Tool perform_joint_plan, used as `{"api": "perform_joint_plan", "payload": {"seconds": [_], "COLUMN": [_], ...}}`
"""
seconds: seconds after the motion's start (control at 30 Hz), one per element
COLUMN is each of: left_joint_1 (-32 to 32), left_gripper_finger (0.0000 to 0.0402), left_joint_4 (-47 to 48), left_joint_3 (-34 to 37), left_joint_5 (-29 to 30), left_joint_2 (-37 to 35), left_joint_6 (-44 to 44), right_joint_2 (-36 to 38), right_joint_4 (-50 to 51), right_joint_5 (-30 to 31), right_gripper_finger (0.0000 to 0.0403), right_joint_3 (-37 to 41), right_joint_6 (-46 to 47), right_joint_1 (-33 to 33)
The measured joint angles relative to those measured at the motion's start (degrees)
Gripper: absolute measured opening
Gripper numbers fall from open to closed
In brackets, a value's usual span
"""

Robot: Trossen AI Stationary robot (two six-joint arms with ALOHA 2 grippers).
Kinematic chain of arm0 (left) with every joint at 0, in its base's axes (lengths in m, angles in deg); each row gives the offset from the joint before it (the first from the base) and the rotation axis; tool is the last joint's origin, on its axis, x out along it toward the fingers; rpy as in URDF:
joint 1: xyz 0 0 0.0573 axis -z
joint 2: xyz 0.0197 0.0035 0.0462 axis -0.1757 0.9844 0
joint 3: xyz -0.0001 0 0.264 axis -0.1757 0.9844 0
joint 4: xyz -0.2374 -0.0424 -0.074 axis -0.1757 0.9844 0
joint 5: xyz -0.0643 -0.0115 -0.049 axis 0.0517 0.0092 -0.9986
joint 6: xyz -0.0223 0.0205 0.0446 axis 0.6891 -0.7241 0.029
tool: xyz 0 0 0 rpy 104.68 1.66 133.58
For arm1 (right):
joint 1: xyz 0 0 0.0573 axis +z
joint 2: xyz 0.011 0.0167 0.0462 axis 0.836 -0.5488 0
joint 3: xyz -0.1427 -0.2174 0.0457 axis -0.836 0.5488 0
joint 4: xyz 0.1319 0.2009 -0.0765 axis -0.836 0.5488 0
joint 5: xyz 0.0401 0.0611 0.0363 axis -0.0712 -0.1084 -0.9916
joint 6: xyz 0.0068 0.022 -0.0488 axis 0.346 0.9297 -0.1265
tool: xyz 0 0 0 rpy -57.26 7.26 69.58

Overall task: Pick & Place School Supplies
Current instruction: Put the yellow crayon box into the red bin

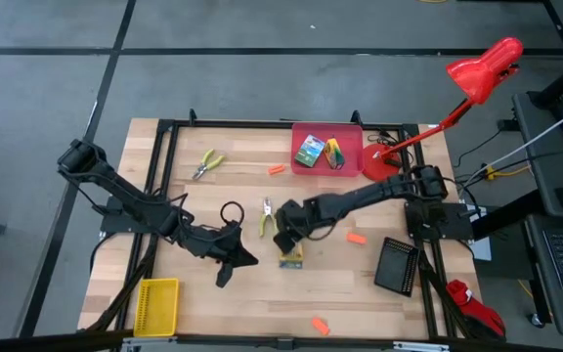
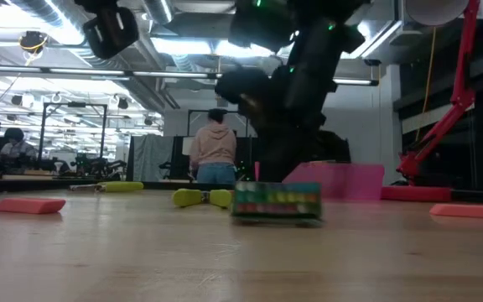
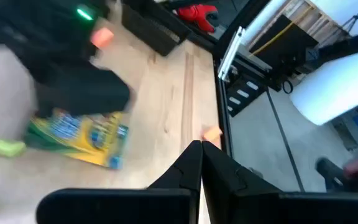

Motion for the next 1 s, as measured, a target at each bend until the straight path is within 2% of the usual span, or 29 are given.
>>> {"api": "perform_joint_plan", "payload": {"seconds": [0.17,0.43,0.67,0.83,1.0], "left_joint_1": [2.2,5.2,6.4,7.3,7.8], "left_gripper_finger": [0.0003,0.0003,0.0003,0.0003,0.0003], "left_joint_4": [3.4,7.0,7.0,7.0,6.9], "left_joint_3": [0.0,0.0,0.0,0.0,0.0], "left_joint_5": [1.1,7.3,10.2,12.1,12.8], "left_joint_2": [0.0,0.0,0.0,0.1,0.1], "left_joint_6": [2.5,5.9,7.5,8.4,9.0], "right_joint_2": [0.1,0.2,0.6,1.8,1.9], "right_joint_4": [2.6,5.5,5.4,5.0,4.7], "right_joint_5": [-0.9,-1.9,-4.7,-4.1,-7.1], "right_gripper_finger": [0.0,0.0,0.0,0.0,0.0], "right_joint_3": [-0.1,-0.1,0.0,0.2,0.2], "right_joint_6": [-2.6,-4.3,-4.4,-4.8,-6.0], "right_joint_1": [-3.2,-4.7,-6.8,-8.7,-11.6]}}
